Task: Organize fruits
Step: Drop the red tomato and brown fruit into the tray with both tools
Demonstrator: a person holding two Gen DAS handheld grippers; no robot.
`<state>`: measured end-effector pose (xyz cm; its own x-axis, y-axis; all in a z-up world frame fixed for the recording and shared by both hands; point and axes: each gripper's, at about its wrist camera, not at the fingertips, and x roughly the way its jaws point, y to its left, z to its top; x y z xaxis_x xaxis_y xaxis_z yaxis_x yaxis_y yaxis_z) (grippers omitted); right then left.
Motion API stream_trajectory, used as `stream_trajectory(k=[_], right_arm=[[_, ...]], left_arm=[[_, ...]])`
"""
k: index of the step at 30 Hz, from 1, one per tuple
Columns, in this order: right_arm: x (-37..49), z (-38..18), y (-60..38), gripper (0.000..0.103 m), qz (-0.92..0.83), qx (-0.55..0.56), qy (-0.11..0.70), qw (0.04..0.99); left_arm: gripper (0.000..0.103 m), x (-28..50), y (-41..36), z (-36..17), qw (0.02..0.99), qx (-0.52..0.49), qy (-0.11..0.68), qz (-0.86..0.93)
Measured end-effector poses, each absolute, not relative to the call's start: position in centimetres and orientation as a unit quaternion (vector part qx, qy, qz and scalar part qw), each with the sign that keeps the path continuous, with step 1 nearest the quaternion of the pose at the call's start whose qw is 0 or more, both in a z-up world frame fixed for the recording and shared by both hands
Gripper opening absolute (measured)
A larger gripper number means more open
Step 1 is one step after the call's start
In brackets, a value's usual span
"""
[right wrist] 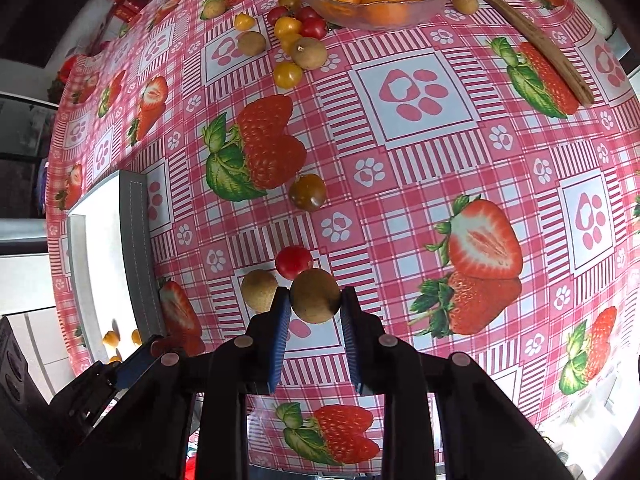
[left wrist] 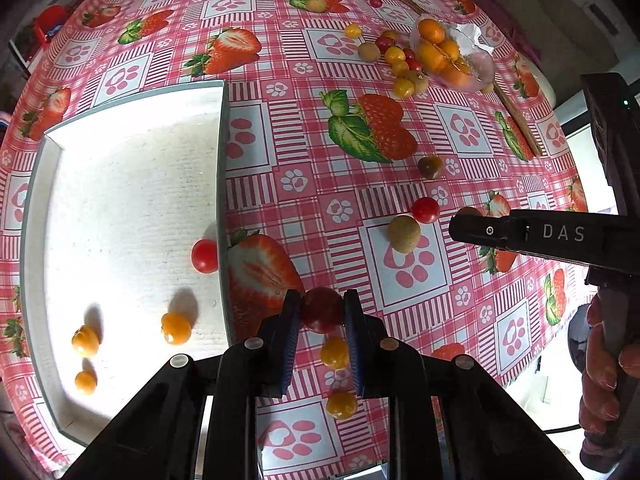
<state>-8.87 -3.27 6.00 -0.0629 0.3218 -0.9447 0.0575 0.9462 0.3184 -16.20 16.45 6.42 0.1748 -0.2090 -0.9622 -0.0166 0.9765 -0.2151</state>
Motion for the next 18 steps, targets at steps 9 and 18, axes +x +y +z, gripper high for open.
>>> stream_trajectory(k=[9, 18], right_arm=[[-9.2, 7.0, -1.5, 0.028, 0.105, 0.119, 0.719, 0.677], [-9.1, 8.0, 2.7, 0.028, 0.131, 0.097, 0.717, 0.678]], left_arm=[[0.023, -16.5, 17.9, 7.4, 0.772, -0.099, 0.625, -0.054], [0.023, -17.0, 21.7, 8.2, 0.784, -0.110, 0.611, -0.026]])
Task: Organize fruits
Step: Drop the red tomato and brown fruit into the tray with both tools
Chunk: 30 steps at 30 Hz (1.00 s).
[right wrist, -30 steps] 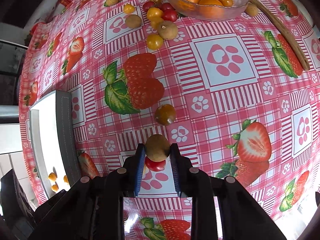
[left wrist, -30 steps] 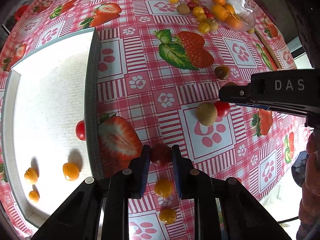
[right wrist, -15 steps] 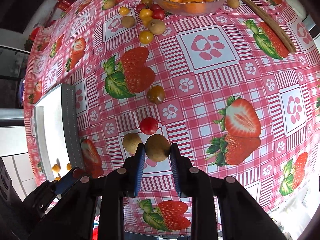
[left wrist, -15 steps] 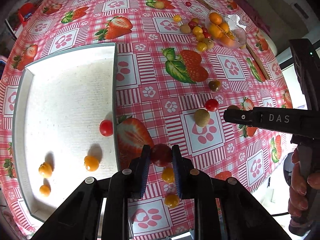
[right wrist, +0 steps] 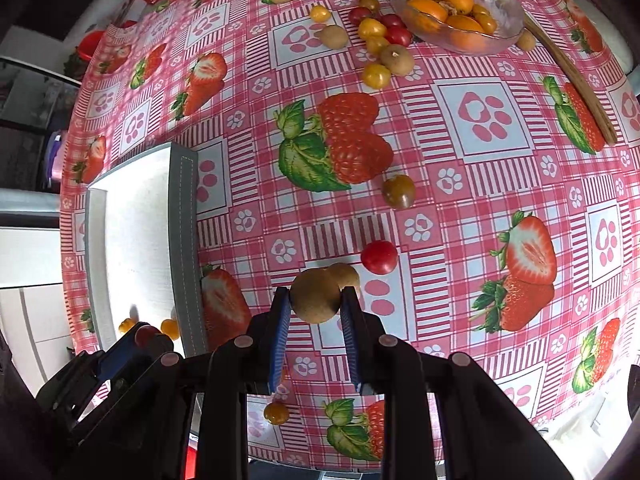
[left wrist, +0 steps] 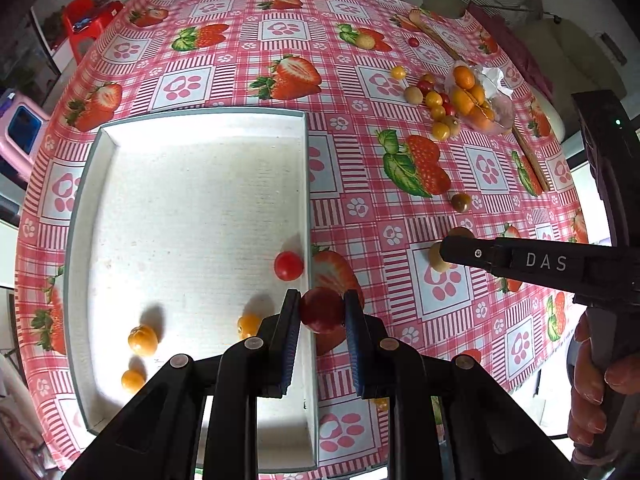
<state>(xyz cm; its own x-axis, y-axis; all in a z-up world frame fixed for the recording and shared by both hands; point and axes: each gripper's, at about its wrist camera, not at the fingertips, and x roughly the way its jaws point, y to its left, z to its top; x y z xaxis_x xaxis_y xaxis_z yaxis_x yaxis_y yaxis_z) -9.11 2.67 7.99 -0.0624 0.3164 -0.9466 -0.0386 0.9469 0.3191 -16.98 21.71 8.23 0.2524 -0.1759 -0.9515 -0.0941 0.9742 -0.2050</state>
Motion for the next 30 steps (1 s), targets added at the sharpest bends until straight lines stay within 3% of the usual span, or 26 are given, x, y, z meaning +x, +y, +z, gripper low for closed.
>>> stream_trajectory(k=[18, 30], right_arm=[[-7.5, 9.6, 13.8, 0.028, 0.205, 0.056, 0.709, 0.673], [-6.5, 6.2, 19.4, 0.028, 0.227, 0.030, 0.729, 0.645]], left_arm=[[0.023, -16.8, 31.6, 6.5, 0.784, -0.118, 0.606, 0.063], [0.023, -14.8, 34.3, 3.1, 0.766, -0.124, 0.624, 0.092]])
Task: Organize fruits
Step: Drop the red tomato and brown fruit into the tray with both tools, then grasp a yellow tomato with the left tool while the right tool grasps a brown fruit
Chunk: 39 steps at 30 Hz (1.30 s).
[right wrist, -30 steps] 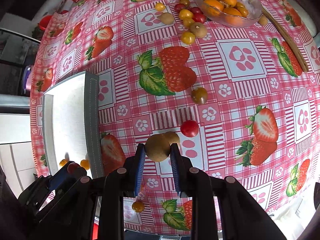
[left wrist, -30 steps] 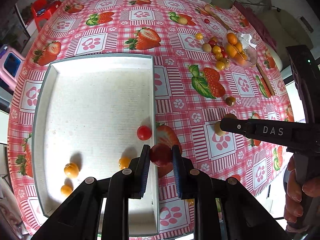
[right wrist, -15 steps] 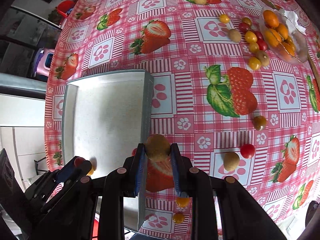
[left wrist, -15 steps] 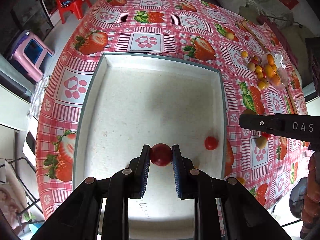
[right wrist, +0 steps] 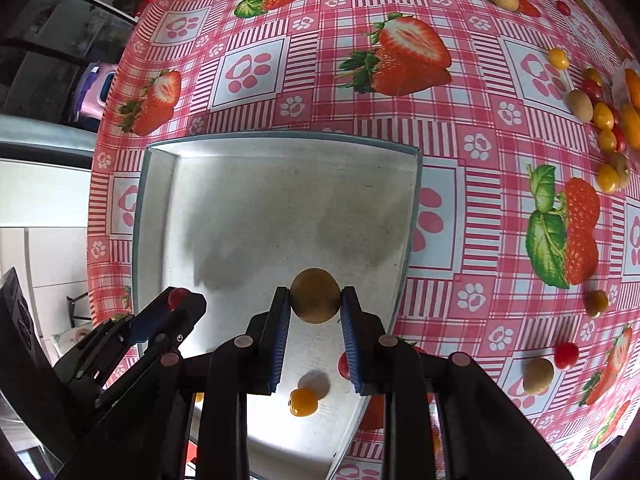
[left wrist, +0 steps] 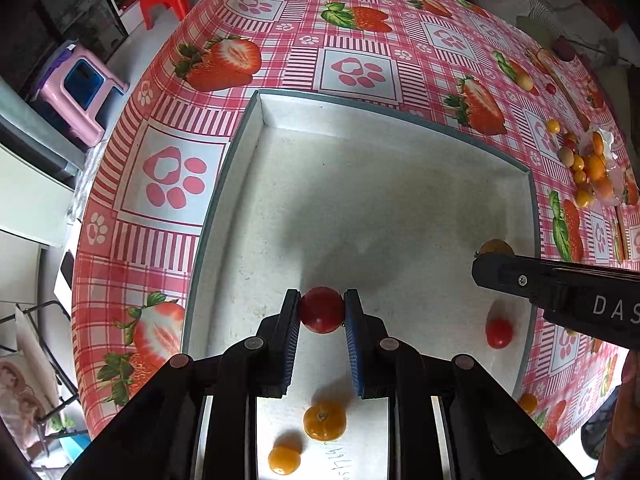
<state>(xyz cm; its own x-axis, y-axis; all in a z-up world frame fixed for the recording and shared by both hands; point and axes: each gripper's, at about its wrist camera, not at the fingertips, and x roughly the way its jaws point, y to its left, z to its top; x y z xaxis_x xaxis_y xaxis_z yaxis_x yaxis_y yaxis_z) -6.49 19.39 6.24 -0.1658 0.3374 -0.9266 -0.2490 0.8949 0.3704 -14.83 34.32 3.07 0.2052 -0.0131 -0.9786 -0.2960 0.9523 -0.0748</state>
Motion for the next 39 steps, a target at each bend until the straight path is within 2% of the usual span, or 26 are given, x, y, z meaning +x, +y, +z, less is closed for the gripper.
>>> stream_trajectory(k=[11, 13, 14, 15, 16, 18, 19, 21, 30, 39], right_arm=[[-6.0, 4.6, 21.1, 0.029, 0.223, 0.005, 0.731, 0.645], [-5.7, 4.4, 21.2, 0.032, 0.225, 0.014, 0.735, 0.640], [-5.5, 4.6, 21.1, 0.037, 0.226, 0.017, 0.736, 0.638], [-5.5, 4.8, 21.0, 0.046, 0.228, 0.020, 0.735, 0.638], [-5.4, 5.2, 20.7, 0.049, 0.235, 0.028, 0.733, 0.638], [-5.5, 5.9, 20.3, 0.062, 0.246, 0.040, 0.728, 0.638], [-5.6, 6.4, 20.1, 0.069, 0.249, 0.041, 0.725, 0.641], [-5.6, 7.4, 19.6, 0.073, 0.249, 0.044, 0.717, 0.650], [-5.9, 9.5, 13.1, 0.073, 0.214, 0.080, 0.706, 0.670], [-7.4, 8.2, 2.3, 0.073, 0.121, 0.098, 0.717, 0.680]], left_arm=[[0.024, -14.3, 34.0, 2.2, 0.761, -0.102, 0.636, 0.081], [0.024, -14.0, 33.7, 2.2, 0.759, -0.098, 0.638, 0.084], [0.025, -13.7, 33.5, 2.1, 0.757, -0.096, 0.640, 0.086], [0.025, -13.6, 33.4, 2.1, 0.756, -0.095, 0.641, 0.088], [0.028, -13.5, 33.2, 2.1, 0.756, -0.094, 0.642, 0.090], [0.073, -13.5, 33.0, 2.3, 0.758, -0.088, 0.639, 0.099], [0.074, -13.7, 33.0, 2.7, 0.766, -0.082, 0.629, 0.104], [0.074, -13.8, 32.6, 3.1, 0.770, -0.074, 0.626, 0.101], [0.074, -14.3, 28.9, 5.3, 0.779, -0.043, 0.621, 0.074], [0.074, -14.7, 22.5, 8.5, 0.801, -0.018, 0.598, 0.009]])
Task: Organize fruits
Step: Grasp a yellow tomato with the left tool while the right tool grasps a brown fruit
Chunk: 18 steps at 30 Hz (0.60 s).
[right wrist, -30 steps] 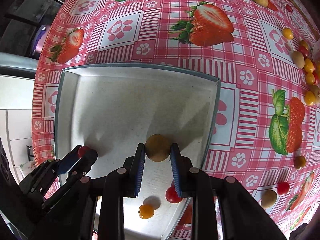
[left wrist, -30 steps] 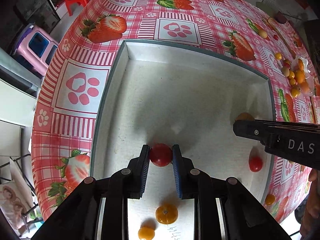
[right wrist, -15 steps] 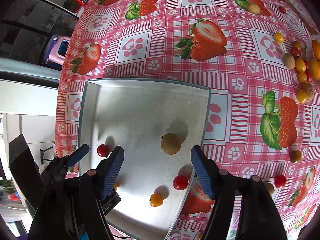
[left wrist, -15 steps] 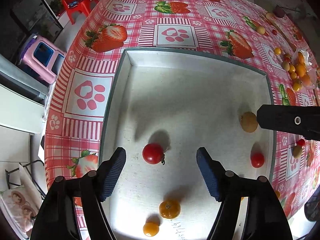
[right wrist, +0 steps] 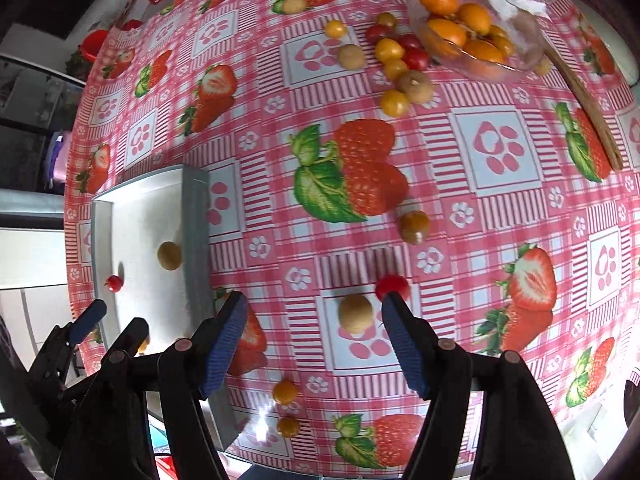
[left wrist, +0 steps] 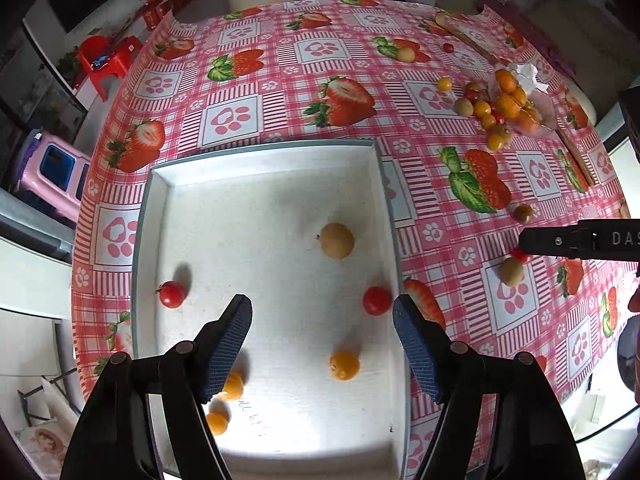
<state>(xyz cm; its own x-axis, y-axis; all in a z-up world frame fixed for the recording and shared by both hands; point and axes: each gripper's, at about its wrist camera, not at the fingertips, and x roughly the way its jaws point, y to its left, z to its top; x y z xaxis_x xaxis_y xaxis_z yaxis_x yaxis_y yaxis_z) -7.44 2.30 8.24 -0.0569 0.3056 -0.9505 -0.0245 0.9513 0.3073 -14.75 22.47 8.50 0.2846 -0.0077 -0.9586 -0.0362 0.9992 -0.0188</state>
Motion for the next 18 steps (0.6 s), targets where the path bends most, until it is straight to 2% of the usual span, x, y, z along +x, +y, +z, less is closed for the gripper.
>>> stream_trajectory(k=[9, 18], right_arm=[[-7.4, 6.4, -3.1, 0.073, 0.083, 0.114, 0.724, 0.676], [-6.7, 5.3, -3.2, 0.068, 0.093, 0.112, 0.725, 0.674]], left_arm=[[0.074, -14.9, 15.7, 8.7, 0.797, -0.013, 0.601, -0.048], [0.074, -17.5, 12.2, 5.3, 0.764, -0.004, 0.643, -0.048]])
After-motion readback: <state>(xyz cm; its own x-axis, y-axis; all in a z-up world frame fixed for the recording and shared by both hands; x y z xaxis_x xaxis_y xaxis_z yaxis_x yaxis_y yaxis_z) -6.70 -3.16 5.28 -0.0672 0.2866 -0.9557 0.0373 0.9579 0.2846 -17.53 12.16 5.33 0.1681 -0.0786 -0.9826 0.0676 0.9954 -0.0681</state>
